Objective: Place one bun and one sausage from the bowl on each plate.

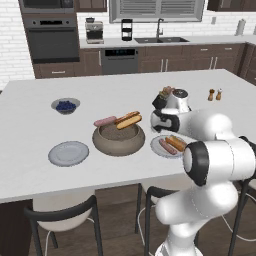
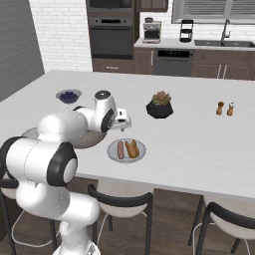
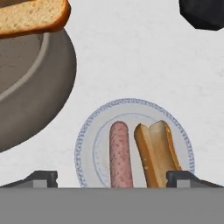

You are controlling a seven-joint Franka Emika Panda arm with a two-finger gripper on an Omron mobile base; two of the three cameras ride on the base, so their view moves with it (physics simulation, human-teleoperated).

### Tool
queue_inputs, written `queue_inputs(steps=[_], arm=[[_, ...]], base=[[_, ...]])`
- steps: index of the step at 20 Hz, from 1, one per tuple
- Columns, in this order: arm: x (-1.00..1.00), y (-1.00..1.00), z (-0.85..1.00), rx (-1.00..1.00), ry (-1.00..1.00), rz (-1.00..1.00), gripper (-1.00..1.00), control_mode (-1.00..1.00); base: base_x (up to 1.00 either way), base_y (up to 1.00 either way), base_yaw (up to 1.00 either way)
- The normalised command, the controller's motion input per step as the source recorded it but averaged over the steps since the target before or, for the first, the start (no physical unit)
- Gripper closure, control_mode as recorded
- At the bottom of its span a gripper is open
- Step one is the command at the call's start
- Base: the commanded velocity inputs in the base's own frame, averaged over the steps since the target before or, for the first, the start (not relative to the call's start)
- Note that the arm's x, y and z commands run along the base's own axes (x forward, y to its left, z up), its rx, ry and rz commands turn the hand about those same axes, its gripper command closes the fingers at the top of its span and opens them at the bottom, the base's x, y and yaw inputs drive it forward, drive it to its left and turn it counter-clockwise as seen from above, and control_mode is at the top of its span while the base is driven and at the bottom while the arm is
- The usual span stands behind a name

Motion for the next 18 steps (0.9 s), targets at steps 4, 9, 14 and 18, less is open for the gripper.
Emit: queue_inputs(steps=[4, 9, 14, 18], arm=[[-0.05, 0.30, 0.62, 0.10, -0.07, -0.11, -1.00, -1.00], [-0.04, 0.58, 0.49, 0.11, -0.09, -0.19, -1.00, -1.00], [-0.07, 0.65, 0.23, 0.11, -0.01, -0.24, -1.00, -1.00], [0.04, 0.64, 0.01, 0.09, 0.06, -0.19, -1.00, -1.00]], base=[[0.00, 0.00, 0.00], [0.00, 0.00, 0.00], [0.00, 0.00, 0.00], [0.00, 0.00, 0.00]])
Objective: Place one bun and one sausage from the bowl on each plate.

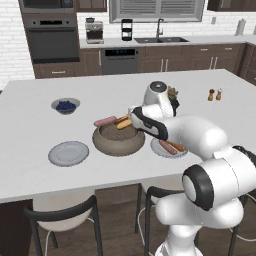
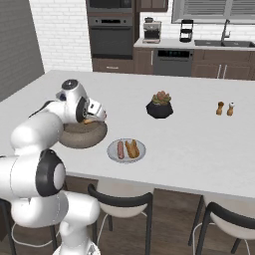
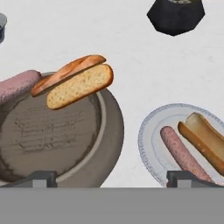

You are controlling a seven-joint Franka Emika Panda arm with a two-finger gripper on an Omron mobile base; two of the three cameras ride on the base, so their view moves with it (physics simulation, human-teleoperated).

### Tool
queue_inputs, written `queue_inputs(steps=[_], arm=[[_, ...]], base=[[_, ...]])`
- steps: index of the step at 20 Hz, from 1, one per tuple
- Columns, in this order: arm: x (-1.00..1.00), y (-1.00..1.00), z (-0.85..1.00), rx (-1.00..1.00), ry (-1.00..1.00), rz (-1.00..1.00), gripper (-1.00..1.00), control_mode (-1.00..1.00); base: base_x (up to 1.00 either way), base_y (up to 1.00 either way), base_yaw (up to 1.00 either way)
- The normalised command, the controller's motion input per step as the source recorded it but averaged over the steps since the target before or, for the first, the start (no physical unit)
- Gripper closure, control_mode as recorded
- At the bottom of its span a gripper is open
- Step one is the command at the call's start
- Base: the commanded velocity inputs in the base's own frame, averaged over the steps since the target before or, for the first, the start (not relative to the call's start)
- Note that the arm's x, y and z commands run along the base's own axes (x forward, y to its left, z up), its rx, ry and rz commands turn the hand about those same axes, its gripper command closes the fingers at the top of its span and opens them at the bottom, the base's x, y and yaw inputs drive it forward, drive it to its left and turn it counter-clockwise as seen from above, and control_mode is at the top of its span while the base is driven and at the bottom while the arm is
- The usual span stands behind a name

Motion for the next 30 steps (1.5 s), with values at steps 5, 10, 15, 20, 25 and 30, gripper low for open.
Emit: queue_inputs(steps=[5, 10, 15, 20, 25, 30], arm=[[0.26, 0.53, 0.00, 0.09, 0.07, -0.15, -1.00, -1.00], [0.38, 0.27, 0.00, 0.10, 0.02, -0.20, -1.00, -1.00], [0.37, -0.01, -0.03, 0.04, 0.01, -0.21, -1.00, -1.00], [0.41, -0.03, -0.09, 0.00, 0.08, -0.18, -1.00, -1.00], [0.48, 0.00, -0.12, 0.01, 0.08, -0.18, -1.00, -1.00], [0.52, 0.00, -0.14, 0.07, 0.07, -0.13, -1.00, -1.00]], base=[[0.00, 0.00, 0.00], [0.00, 0.00, 0.00], [0.00, 0.00, 0.00], [0.00, 0.00, 0.00], [0.00, 0.00, 0.00], [0.00, 0.00, 0.00]])
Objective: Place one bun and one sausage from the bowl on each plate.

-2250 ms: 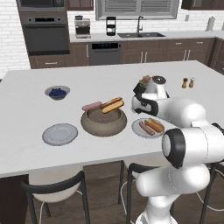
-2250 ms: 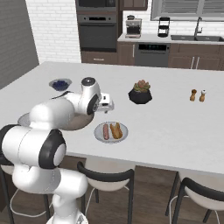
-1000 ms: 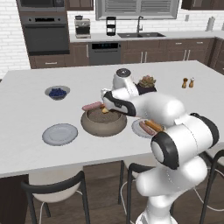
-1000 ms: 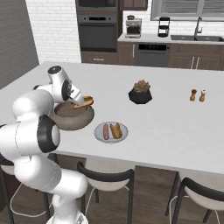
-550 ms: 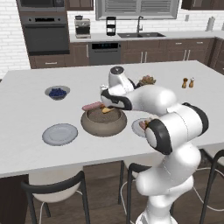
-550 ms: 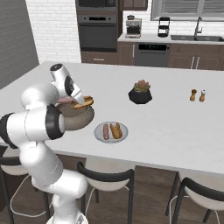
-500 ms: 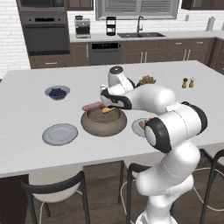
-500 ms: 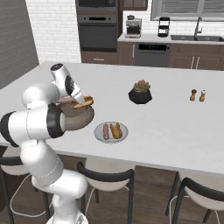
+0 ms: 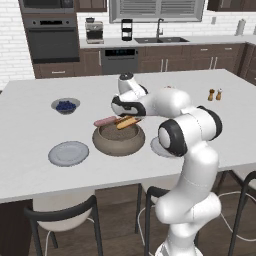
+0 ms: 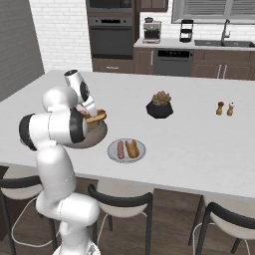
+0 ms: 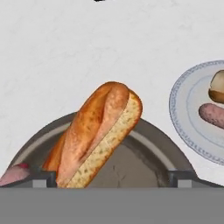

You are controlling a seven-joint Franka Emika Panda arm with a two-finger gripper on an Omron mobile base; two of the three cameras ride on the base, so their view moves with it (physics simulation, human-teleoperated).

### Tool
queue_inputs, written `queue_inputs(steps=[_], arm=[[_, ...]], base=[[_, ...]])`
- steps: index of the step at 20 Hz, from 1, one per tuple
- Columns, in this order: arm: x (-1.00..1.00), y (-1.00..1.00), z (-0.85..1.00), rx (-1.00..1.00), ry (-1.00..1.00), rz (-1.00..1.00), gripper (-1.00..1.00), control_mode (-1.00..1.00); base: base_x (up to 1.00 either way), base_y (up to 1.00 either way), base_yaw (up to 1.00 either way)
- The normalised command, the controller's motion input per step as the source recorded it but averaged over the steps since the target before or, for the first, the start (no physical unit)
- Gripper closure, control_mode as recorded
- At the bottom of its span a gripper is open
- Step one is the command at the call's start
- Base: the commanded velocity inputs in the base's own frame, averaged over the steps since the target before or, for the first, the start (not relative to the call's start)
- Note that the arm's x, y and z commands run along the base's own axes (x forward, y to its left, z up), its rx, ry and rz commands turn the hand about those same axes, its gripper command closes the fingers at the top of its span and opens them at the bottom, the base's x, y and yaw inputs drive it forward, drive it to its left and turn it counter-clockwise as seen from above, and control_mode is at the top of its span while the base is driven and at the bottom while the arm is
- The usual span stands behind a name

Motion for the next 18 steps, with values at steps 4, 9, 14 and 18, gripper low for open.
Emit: queue_inputs(steps=[4, 9, 14, 18], arm=[[0.43, 0.00, -0.18, 0.13, 0.06, -0.11, -1.00, -1.00], [0.29, 0.02, -0.23, 0.11, 0.03, -0.11, -1.00, -1.00], [0.13, 0.03, -0.20, 0.01, 0.01, -0.06, -1.00, -1.00], [0.00, 0.11, -0.21, 0.00, 0.00, -0.01, -1.00, -1.00]], base=[[0.00, 0.00, 0.00], [0.00, 0.00, 0.00], [0.00, 0.00, 0.00], [0.00, 0.00, 0.00]])
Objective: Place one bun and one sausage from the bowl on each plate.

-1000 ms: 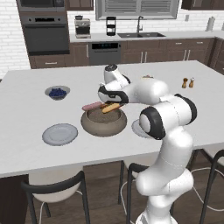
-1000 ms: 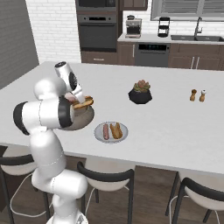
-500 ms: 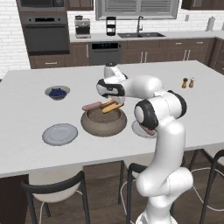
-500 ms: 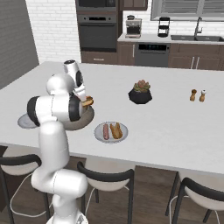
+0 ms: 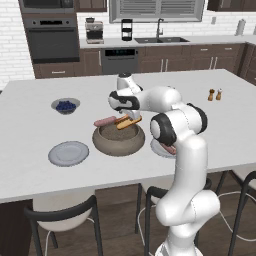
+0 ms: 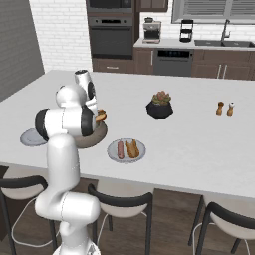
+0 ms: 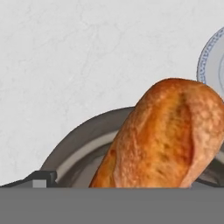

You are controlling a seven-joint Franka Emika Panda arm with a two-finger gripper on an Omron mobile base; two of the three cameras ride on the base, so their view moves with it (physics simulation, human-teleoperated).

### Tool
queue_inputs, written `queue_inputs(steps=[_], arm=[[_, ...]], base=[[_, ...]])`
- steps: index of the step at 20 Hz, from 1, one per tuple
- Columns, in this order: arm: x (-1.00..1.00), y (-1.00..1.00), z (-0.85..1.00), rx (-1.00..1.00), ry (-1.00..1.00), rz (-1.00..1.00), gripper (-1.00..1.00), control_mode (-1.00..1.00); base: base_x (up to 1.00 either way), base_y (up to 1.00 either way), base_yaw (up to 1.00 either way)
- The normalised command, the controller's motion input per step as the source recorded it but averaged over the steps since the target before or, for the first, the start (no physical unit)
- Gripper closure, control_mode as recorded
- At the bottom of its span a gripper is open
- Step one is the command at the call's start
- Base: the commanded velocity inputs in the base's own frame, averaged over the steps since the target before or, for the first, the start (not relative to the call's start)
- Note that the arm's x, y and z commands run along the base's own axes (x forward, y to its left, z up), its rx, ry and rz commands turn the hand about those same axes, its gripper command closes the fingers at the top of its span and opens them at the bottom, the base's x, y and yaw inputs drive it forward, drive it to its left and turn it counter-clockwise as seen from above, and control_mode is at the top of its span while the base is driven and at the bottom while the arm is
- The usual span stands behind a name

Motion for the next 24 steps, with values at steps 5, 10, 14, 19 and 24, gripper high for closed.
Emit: queue_inputs(steps=[5, 10, 14, 19, 24], arm=[[0.00, 0.13, -0.18, 0.00, 0.00, 0.00, -1.00, -1.00], [0.02, 0.04, -0.17, 0.00, 0.00, 0.00, -1.00, -1.00], [0.06, 0.01, -0.17, 0.00, 0.00, 0.00, 1.00, -1.00], [0.05, 0.00, -0.05, 0.00, 0.00, 0.00, 1.00, -1.00], [-0.09, 0.01, 0.02, 0.00, 0.00, 0.00, 1.00, -1.00]], base=[[0.00, 0.00, 0.00], [0.00, 0.00, 0.00], [0.00, 0.00, 0.00], [0.00, 0.00, 0.00], [0.00, 0.00, 0.00]])
